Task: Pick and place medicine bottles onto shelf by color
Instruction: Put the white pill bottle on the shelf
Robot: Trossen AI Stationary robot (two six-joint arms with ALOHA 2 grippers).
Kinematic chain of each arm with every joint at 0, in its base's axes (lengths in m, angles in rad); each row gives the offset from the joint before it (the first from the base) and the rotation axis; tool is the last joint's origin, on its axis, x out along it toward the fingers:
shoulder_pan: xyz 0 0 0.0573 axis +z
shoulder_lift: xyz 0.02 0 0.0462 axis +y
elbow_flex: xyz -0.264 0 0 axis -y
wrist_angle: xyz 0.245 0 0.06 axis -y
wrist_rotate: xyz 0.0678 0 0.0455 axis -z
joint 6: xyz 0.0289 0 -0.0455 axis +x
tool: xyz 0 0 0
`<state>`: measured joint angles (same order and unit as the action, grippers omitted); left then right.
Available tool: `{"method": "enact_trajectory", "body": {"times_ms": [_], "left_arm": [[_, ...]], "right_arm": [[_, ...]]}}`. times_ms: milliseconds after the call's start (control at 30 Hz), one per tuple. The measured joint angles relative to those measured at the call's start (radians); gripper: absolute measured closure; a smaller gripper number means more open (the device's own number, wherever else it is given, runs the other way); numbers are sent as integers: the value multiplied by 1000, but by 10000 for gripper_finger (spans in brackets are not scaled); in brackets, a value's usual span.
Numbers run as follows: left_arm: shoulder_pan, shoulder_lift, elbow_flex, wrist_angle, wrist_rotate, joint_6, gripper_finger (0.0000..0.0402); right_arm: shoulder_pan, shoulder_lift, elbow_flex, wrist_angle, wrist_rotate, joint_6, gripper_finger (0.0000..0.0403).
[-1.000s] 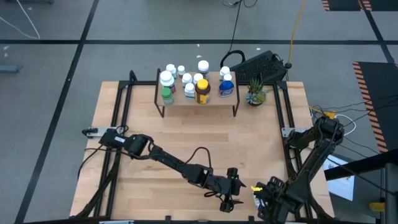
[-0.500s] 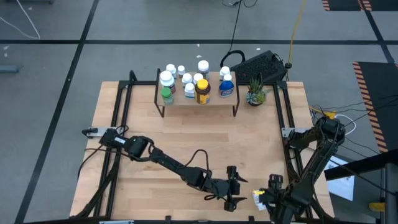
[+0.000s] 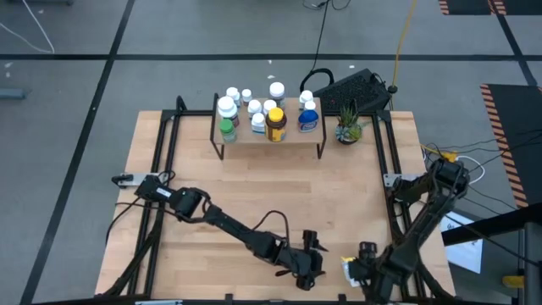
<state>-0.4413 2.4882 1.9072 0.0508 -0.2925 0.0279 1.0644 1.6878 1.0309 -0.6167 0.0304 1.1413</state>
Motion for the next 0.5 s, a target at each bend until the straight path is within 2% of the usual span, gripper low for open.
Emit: {"method": "enact_trajectory", "body": {"times_ms": [133, 267, 333, 500], "left_arm": [[-7, 0, 0, -50, -34, 17, 76], [-8, 0, 0, -49, -27, 69, 76], [-8, 0, 0, -48, -26, 78, 76], [-6, 0, 0, -39, 31, 95, 76]], "right_arm": [[-51, -1, -77, 158, 53, -133, 88], [-102, 2, -82, 202, 261, -323, 88], [-116, 1, -84, 215, 330, -409, 88], [-135, 1, -82, 239, 366, -473, 88]]}}
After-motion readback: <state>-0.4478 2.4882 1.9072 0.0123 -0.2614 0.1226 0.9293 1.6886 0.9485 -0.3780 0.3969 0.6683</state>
